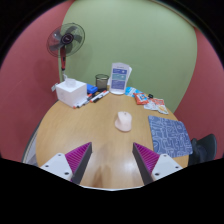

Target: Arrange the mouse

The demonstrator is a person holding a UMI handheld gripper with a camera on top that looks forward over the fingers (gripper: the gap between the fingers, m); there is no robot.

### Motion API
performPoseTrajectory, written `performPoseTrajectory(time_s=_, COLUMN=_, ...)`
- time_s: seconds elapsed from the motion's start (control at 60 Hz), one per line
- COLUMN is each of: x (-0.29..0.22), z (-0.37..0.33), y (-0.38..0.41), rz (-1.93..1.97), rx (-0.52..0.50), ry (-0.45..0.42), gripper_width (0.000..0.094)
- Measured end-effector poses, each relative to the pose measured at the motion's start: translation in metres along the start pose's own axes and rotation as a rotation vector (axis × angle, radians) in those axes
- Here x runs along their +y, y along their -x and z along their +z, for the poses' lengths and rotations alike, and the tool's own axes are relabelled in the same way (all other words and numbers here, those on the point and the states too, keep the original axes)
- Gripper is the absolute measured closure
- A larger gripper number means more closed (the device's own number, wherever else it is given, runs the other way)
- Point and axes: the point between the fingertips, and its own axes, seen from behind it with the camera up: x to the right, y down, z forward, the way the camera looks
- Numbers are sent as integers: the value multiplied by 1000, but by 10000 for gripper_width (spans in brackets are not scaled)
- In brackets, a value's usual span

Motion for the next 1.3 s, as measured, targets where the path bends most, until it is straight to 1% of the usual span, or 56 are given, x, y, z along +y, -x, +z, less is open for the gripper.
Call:
performPoseTrajectory(time_s=0.117, x=-26, z=58, y=-33, rz=10, rx=19, ry=-47, gripper_width=99)
performPoseTrajectory(time_s=0.25, x=-55, z=124, y=-46, rz=47, rx=-5, ry=-84, gripper_width=97)
performPoseTrajectory(time_s=0.45, x=-61, z=196, y=-50, rz=96, rx=-38, ry=-59, gripper_width=121)
performPoseTrajectory(time_s=0.5, x=-59, z=207, y=-50, rz=96, rx=-44, ry=-52, gripper_width=149)
performPoseTrajectory(time_s=0.533, x=-57, z=213, y=-49, rz=97, rx=-49, ry=-44, gripper_width=198)
performPoseTrajectory(time_s=0.55, x=-55, z=216, y=-49, rz=100, rx=-51, ry=-38, gripper_width=205)
performPoseTrajectory(time_s=0.567, x=-53, z=217, y=-48, rz=103, rx=-55, ry=-32, gripper_width=236)
performPoseTrajectory(time_s=0.6, x=-57, z=218, y=-47, rz=120, rx=-66, ry=-51, gripper_width=290)
performPoseTrajectory(time_s=0.617, x=-56, z=219, y=-50, rz=120, rx=-56, ry=-49, gripper_width=340)
performPoseTrajectory(time_s=0.633, x=-56, z=219, y=-50, rz=116, rx=-53, ry=-52, gripper_width=398)
performPoseTrajectory(time_s=0.717, x=-57, z=219, y=-49, rz=111, rx=-59, ry=-58, gripper_width=438)
performPoseTrajectory(time_s=0.8, x=-58, z=219, y=-49, rz=106, rx=-61, ry=-62, gripper_width=499)
performPoseTrajectory(time_s=0.85, x=-59, z=216, y=-50, rz=102, rx=-59, ry=-60, gripper_width=510)
performPoseTrajectory(time_s=0.867, x=-60, z=214, y=-50, rz=98, rx=-55, ry=-63, gripper_width=528)
performPoseTrajectory(time_s=0.917, x=-69, z=203, y=-51, rz=93, rx=-50, ry=-79, gripper_width=527)
performPoseTrajectory(time_s=1.017, x=-112, z=158, y=-49, rz=104, rx=-82, ry=-176, gripper_width=529)
performPoseTrajectory(time_s=1.1, x=-159, z=106, y=-70, rz=141, rx=-98, ry=-275, gripper_width=527)
performPoseTrajectory(time_s=1.217, x=-207, z=44, y=-137, rz=182, rx=-74, ry=-400, gripper_width=527)
performPoseTrajectory(time_s=1.25, x=-213, z=34, y=-163, rz=184, rx=-55, ry=-412, gripper_width=529)
performPoseTrajectory(time_s=1.3, x=-208, z=30, y=-203, rz=186, rx=-21, ry=-417, gripper_width=529)
